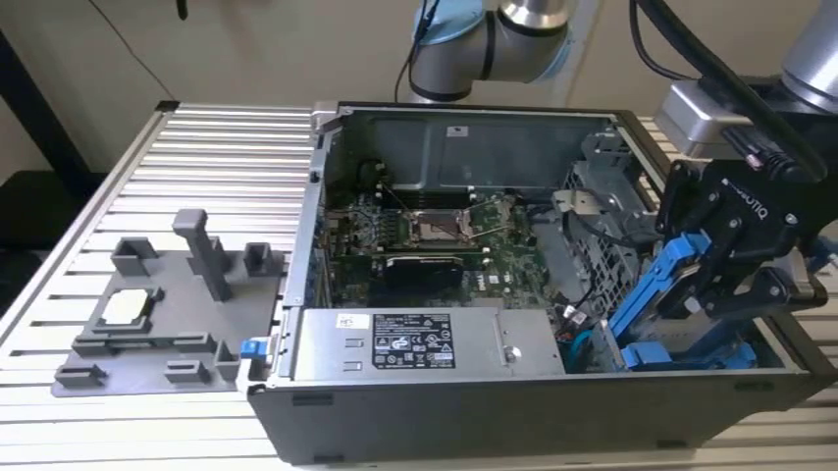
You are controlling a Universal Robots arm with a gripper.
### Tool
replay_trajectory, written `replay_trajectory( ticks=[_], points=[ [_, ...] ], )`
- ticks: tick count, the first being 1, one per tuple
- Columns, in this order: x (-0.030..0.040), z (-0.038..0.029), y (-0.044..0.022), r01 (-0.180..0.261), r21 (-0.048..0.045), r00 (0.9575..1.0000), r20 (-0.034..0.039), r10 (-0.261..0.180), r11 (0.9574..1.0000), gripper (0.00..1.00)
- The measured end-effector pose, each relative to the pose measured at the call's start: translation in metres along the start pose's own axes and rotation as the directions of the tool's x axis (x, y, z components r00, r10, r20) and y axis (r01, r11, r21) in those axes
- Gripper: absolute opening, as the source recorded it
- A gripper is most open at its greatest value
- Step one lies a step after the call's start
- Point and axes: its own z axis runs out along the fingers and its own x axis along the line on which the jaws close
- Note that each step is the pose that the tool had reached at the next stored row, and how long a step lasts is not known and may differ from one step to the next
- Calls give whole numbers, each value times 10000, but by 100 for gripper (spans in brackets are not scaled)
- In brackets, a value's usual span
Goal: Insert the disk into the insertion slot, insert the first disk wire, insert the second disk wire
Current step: 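Insert the disk into the insertion slot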
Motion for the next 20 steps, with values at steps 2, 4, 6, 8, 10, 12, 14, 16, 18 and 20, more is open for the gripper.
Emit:
replay_trajectory(
  ticks=[2, 4, 6, 8, 10, 12, 14, 16, 18, 20],
  points=[
    [0, 19, -2, 1, -5, 10000, -1, -1, 10000, 33],
    [-1, 25, -2, 0, -11, 10000, -7, 0, 10000, 33],
    [0, 25, -2, 0, -14, 10000, -8, 0, 10000, 33],
    [0, 26, -1, 2, -14, 10000, -6, -2, 10000, 33],
    [0, 26, 0, 0, -17, 10000, -5, 0, 10000, 33],
    [0, 26, 0, 0, -14, 10000, -6, 0, 10000, 40],
    [0, 26, 0, 0, -14, 10000, -4, 0, 10000, 40],
    [0, 23, 0, 1, -14, 10000, -3, -1, 10000, 47],
    [0, 22, 0, 1, -13, 10000, -4, -1, 10000, 47],
    [-3, 20, 0, 1, -14, 10000, -7, -1, 10000, 47]
  ],
)
